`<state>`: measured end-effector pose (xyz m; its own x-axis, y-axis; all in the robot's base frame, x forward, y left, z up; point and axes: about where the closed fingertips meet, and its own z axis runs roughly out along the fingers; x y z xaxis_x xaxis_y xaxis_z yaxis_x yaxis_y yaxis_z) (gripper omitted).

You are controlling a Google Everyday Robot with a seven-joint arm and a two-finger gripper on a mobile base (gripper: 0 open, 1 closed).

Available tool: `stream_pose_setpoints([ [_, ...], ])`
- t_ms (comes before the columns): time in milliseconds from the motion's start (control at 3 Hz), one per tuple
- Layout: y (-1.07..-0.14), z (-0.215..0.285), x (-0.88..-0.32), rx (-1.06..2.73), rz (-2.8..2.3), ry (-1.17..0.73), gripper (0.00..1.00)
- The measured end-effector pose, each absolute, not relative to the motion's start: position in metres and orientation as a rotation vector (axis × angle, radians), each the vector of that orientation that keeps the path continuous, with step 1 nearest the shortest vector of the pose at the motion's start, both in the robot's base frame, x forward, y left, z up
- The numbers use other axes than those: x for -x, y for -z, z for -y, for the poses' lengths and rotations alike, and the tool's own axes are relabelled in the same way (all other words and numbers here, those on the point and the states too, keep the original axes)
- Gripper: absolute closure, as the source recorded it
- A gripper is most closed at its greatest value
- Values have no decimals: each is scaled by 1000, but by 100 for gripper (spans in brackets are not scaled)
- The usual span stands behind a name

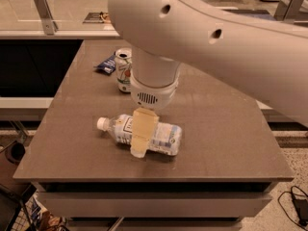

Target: Place blue plastic bottle upright

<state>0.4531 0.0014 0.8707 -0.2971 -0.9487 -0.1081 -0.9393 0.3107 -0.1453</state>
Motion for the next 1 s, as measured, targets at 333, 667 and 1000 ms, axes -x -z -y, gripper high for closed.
stream_pose_setpoints([
  [333,-865,-5,-451,1727,-2399,48,0],
  [667,-857,-14,-444,1701,-2390,0,0],
  [1000,-854,-17,-445,1704,-2394,17,0],
])
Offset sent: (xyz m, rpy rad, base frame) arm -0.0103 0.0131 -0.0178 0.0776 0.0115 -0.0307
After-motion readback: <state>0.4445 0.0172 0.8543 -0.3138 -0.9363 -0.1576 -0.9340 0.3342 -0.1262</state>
